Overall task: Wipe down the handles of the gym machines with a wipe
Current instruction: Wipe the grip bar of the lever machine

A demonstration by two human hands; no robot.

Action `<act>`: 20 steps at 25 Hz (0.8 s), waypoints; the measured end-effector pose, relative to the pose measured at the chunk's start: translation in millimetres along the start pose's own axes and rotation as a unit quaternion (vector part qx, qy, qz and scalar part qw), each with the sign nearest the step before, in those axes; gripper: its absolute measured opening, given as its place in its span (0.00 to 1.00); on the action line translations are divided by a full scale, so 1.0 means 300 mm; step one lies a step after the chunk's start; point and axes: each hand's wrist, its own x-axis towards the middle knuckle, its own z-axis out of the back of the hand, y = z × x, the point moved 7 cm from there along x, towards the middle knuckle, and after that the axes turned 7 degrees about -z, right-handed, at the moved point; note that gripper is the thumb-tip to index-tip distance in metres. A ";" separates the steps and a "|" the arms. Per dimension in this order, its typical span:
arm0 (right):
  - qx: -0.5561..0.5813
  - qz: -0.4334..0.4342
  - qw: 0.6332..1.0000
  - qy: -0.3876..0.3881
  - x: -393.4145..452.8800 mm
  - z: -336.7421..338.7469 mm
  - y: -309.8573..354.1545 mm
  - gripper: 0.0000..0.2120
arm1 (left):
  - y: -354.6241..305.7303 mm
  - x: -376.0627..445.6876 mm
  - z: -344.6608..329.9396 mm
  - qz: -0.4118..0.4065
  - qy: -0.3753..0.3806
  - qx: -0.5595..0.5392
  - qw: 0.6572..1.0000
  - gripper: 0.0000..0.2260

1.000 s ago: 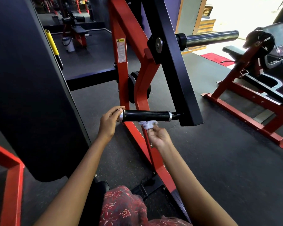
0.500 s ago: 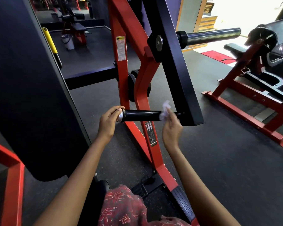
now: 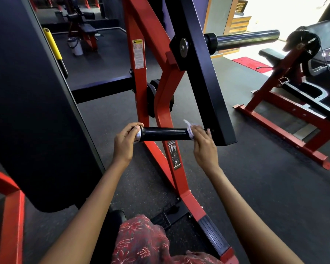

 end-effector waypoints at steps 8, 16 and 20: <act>0.089 0.075 0.992 0.058 -0.060 -0.134 0.387 0.18 | 0.006 -0.001 -0.013 -0.028 0.006 0.024 0.999 0.10; 0.054 0.048 0.995 0.072 -0.021 -0.076 0.207 0.16 | -0.041 -0.040 -0.033 -0.138 -0.007 0.280 0.950 0.21; 0.096 0.124 0.977 0.146 -0.044 -0.137 0.368 0.19 | -0.067 -0.083 -0.053 -0.230 0.048 0.355 0.905 0.21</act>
